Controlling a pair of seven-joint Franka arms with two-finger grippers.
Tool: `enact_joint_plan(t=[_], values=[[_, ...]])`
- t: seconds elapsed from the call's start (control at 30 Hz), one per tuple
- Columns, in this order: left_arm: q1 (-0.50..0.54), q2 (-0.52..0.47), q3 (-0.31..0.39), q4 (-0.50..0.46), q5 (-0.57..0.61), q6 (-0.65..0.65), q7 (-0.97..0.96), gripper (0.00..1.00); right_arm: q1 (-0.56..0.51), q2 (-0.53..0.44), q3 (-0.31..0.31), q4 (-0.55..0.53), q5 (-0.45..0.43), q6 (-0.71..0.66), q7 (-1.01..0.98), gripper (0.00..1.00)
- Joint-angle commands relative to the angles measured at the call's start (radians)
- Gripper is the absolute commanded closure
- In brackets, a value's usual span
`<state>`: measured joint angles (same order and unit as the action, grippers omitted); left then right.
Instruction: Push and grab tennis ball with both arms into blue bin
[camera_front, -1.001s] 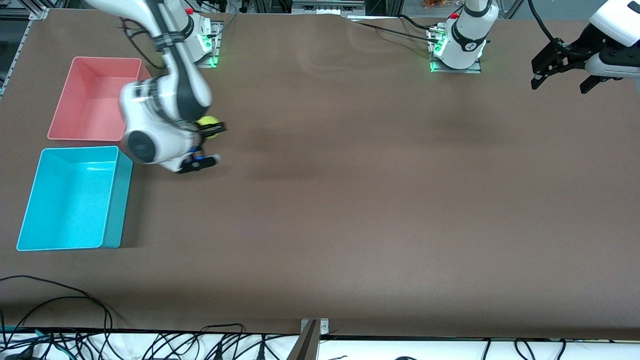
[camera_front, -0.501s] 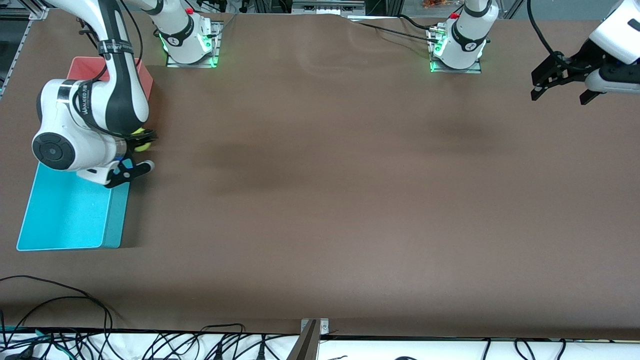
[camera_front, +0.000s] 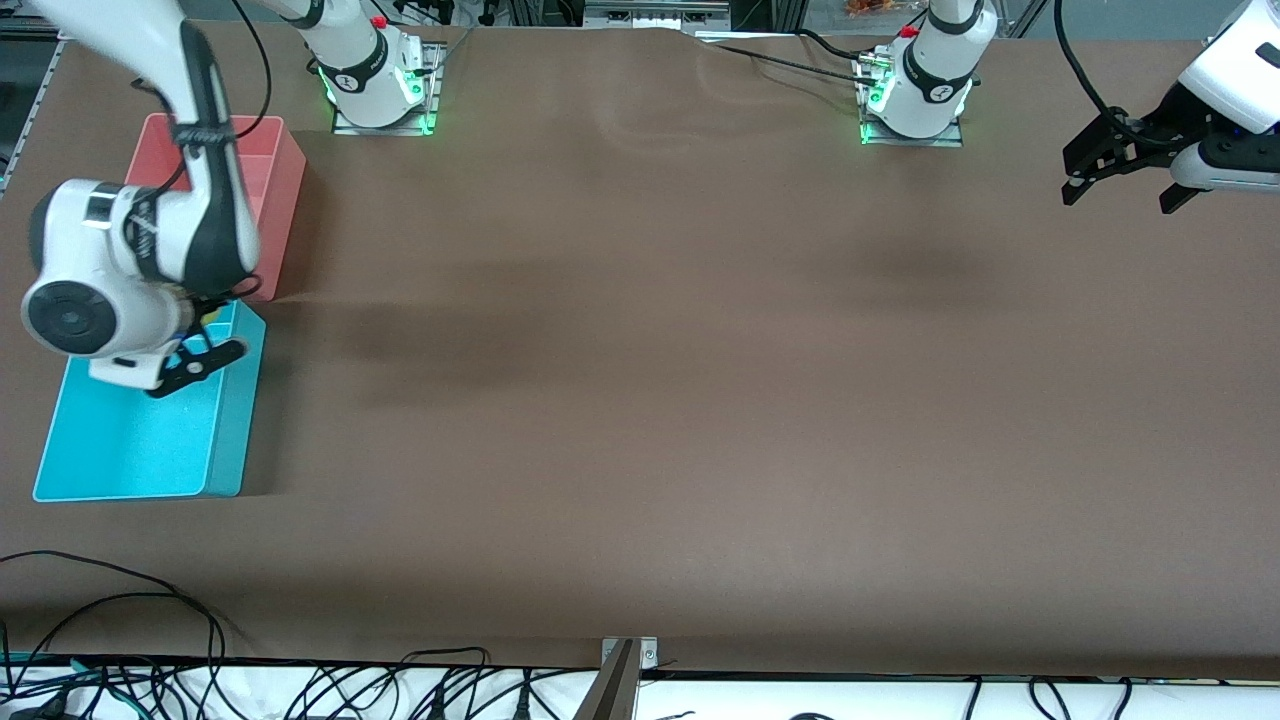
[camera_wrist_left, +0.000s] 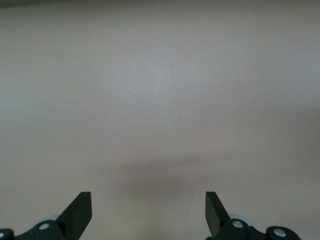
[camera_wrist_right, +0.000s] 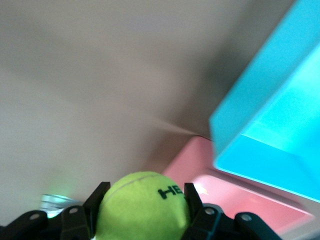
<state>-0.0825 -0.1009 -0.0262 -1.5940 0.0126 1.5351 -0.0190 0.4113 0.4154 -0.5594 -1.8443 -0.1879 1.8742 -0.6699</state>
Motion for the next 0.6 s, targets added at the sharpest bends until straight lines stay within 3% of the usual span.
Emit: enact_joint_plan(t=[0.0, 0.33, 0.57], values=[[0.001, 0.024, -0.001, 0.035, -0.013, -0.016, -0.007, 0.00, -0.066, 0.059, 0.006, 0.020, 0.013, 0.086, -0.123, 0.80], [0.001, 0.027, -0.003, 0.037, -0.013, -0.016, -0.007, 0.00, -0.176, 0.152, 0.009, 0.025, 0.275, 0.148, -0.373, 0.80], [0.003, 0.026, -0.003, 0.037, -0.013, -0.016, -0.007, 0.00, -0.209, 0.183, 0.009, 0.025, 0.335, 0.161, -0.444, 0.78]])
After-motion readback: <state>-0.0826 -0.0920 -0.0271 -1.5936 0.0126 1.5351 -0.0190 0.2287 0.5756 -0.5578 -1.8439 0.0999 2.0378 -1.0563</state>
